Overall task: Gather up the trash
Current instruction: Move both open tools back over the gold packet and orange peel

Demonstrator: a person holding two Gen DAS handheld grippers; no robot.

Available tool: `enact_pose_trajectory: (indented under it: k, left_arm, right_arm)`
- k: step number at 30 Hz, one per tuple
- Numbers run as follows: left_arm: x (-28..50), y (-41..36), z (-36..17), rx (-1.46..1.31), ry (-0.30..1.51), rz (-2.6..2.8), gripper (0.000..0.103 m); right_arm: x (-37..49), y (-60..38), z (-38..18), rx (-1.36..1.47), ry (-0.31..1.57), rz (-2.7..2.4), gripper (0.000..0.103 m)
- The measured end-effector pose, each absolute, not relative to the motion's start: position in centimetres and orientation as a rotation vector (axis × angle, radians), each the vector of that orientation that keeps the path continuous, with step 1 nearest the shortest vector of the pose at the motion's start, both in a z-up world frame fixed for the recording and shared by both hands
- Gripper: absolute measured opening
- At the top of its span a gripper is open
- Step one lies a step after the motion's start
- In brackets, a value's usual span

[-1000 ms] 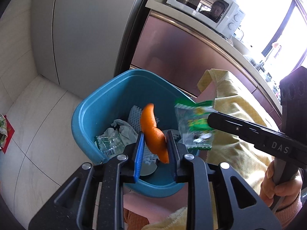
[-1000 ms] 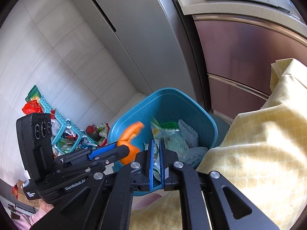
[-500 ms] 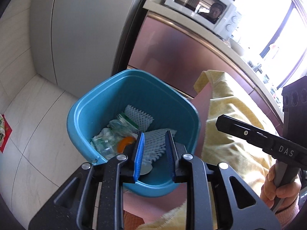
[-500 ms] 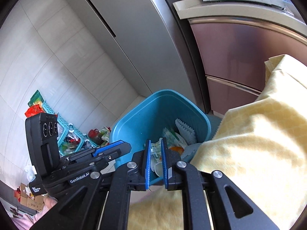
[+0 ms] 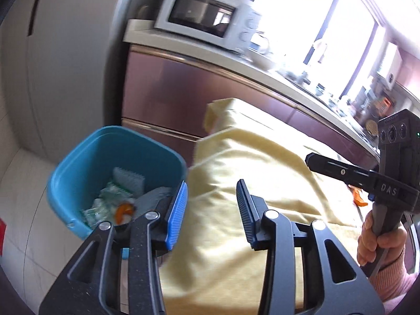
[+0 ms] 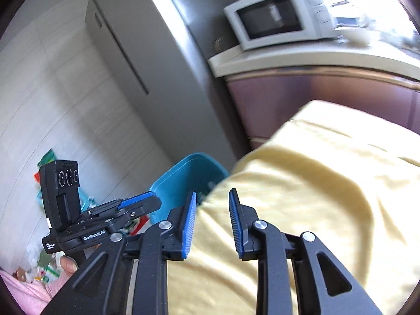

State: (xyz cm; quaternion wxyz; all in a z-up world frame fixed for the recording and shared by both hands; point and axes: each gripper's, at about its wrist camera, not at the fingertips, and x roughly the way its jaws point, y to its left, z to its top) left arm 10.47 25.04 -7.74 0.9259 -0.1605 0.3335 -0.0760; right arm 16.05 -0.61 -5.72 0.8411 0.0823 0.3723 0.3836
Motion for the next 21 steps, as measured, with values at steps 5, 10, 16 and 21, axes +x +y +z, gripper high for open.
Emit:
enact_pose_trajectory:
  k: [5, 10, 16, 21]
  left_arm:
    - [10.8, 19.9, -7.0, -0.294, 0.691, -0.267, 0.042]
    - [11.4, 14.2, -7.0, -0.245, 0.721, -0.371, 0.042]
    - [12.1, 7.7, -7.1, -0.171, 0.751, -0.478, 0.042]
    - [13.3, 3.1, -7.3, -0.12, 0.773, -0.546, 0.043]
  right_arm:
    - [14.7, -6.5, -5.5, 0.201, 0.75, 0.694, 0.027]
    - [13.6, -12.7, -5.9, 0.248, 0.734, 0.57, 0.028]
    - [12.5, -20.2, -6.7, 0.314, 0.709, 0.41, 0.028]
    - [12.2, -25.3, -7.3, 0.366, 0.69, 0.298, 0.029]
